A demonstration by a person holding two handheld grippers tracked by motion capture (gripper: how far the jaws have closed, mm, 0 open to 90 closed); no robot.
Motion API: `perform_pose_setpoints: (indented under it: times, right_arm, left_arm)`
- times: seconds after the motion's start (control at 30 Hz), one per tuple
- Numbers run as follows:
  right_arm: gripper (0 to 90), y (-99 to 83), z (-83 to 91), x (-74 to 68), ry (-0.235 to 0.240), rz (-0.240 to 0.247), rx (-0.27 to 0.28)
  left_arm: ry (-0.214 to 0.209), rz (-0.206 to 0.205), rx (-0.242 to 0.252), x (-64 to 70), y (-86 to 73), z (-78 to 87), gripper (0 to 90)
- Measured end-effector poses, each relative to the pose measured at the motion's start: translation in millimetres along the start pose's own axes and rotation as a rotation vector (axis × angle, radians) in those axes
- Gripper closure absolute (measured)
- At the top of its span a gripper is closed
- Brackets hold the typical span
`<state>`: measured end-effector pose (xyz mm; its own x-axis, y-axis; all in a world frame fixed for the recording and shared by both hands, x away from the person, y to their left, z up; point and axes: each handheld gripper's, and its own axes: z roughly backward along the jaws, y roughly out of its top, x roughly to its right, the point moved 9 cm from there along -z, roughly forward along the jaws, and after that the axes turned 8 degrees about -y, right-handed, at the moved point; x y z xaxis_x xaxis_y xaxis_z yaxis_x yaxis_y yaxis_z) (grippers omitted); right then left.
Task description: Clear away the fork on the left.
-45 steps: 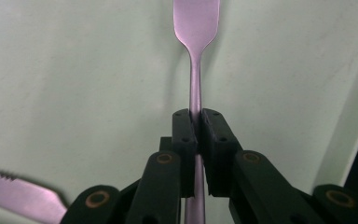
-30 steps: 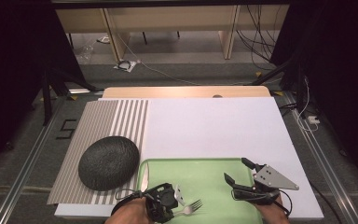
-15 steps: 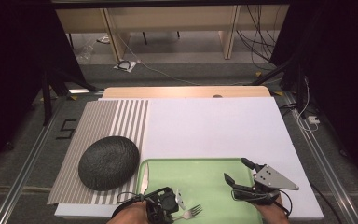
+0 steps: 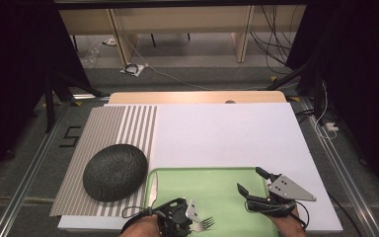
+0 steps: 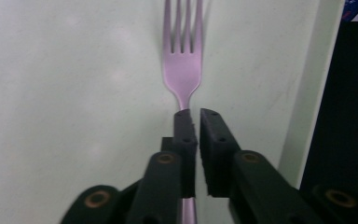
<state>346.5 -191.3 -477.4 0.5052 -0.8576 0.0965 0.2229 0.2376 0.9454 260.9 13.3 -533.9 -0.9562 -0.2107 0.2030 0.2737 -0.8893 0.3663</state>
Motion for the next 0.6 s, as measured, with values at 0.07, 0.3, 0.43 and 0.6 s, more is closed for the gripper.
perform_pose_setpoints:
  times: [0.07,0.3,0.43,0.6]
  right_arm:
    - [21.4,0.3,-0.1,-0.4,0.002,0.000,0.003]
    - [21.4,0.0,-0.4,-0.8,0.002,0.002,0.001]
    - [21.5,0.4,-0.1,-0.6,0.002,0.001,0.003]
    - [21.5,0.5,-0.2,-1.2,0.003,0.001,0.004]
  left_arm:
    - [-0.002,-0.022,-0.013,1.4,-0.5,-3.7,88.6]
    - [0.013,-0.022,0.002,-1.4,-0.4,-7.8,89.4]
    - [0.029,-0.001,0.018,-8.6,-1.8,-7.8,89.3]
    - [0.055,0.024,0.018,-20.0,-6.9,-4.7,89.4]
